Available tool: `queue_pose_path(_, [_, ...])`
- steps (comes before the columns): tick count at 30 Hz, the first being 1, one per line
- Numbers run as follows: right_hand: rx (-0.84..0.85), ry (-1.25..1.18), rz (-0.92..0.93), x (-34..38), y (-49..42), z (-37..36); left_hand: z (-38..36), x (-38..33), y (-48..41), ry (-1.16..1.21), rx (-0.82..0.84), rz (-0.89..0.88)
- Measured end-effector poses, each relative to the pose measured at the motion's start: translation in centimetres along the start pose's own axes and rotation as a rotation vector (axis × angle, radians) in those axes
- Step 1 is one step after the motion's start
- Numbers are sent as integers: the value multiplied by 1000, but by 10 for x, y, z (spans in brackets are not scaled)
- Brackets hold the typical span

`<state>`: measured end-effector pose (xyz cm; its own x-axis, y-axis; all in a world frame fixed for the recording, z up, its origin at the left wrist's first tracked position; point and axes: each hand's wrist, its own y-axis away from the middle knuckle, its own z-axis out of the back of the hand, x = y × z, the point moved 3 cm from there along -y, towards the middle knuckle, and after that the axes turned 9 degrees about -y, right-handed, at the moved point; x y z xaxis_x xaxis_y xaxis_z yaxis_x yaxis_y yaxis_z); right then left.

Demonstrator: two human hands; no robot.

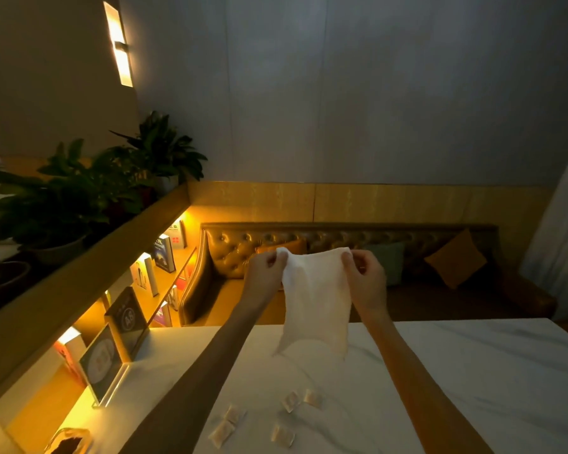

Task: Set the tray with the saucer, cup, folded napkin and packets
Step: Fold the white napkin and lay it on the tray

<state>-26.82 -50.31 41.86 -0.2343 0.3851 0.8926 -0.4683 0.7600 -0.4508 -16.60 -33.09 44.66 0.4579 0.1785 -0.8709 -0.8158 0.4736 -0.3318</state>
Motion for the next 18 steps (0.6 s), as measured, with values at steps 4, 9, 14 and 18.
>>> queue_pose_path(4, [-117, -118, -142, 4, 0, 9, -7, -5, 2, -11, -44, -12])
queue_pose_path(9, [4, 2, 194, 30, 30, -23, -43, -23, 13, 21, 74, -93])
queue_pose_path(14, [-150, 215, 447, 41, 44, -19, -44, -27, 18, 56, 162, -161])
queue_pose_path(18, [-182, 302, 569, 44, 46, -20, -43, -31, 16, 43, 226, -217])
